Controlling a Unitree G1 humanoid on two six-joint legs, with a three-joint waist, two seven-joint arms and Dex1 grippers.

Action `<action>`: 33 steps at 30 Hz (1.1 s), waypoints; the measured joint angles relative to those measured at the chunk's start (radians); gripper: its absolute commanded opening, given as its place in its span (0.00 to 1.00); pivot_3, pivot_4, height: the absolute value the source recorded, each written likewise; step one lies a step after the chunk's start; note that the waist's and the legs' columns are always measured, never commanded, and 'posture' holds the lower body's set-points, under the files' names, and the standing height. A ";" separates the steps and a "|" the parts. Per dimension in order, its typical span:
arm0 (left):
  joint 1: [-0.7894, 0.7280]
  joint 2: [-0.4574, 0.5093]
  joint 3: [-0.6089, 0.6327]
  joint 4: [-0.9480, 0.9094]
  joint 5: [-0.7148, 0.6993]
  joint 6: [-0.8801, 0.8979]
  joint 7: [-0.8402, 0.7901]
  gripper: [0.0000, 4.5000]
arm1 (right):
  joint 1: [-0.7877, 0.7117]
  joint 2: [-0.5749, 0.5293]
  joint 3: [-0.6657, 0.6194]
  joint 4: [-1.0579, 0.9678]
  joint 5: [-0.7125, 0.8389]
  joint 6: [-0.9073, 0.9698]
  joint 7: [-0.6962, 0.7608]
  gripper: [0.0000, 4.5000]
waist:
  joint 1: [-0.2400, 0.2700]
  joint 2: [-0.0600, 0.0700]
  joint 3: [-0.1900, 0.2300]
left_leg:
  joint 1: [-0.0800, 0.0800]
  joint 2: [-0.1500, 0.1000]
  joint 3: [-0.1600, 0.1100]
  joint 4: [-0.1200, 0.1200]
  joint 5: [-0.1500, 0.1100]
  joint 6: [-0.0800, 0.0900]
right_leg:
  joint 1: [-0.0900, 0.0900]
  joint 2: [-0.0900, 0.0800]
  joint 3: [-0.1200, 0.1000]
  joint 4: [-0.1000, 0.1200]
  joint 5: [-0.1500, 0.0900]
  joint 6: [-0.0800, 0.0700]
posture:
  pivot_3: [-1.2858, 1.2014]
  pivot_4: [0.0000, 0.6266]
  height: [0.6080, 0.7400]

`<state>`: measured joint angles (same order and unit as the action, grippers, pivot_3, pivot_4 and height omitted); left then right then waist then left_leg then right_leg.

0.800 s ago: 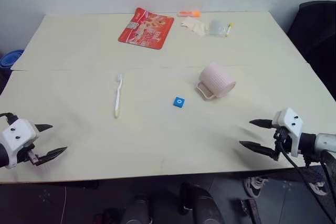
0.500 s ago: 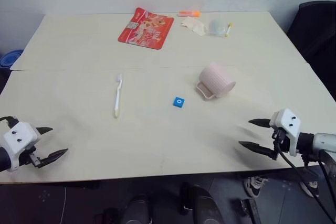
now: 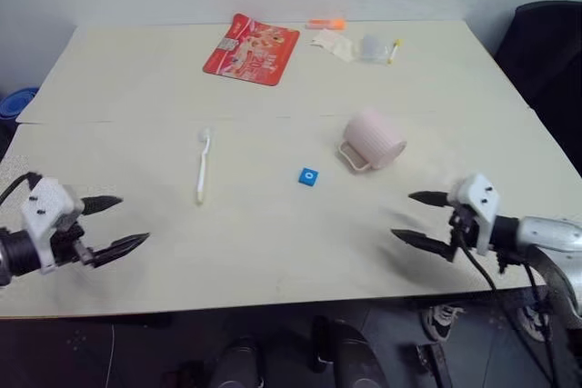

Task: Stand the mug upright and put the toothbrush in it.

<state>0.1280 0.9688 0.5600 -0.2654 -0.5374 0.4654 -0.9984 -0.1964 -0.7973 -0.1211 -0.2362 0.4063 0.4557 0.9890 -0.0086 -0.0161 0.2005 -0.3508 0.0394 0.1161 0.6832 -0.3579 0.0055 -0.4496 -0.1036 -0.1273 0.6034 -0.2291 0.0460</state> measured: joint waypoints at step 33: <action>-0.264 0.053 -0.198 -0.293 -0.229 0.207 0.049 1.00 | -0.620 0.492 0.388 0.656 -0.304 -0.020 -0.142 0.32 | -0.022 -0.001 -0.001 | -0.005 0.001 0.006 0.002 0.005 -0.003 | -0.013 0.008 0.009 0.010 -0.001 -0.003 | 0.52 0.24 1.00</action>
<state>-0.1363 1.0214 0.3618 -0.5585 -0.7664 0.6722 -0.9494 -0.8168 -0.3052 0.2664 0.4201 0.1018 0.4358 0.8465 -0.0303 -0.0166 0.1997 -0.3560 0.0405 0.1217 0.6854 -0.3527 0.0022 -0.4621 -0.0952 -0.1185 0.6130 -0.2303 0.0432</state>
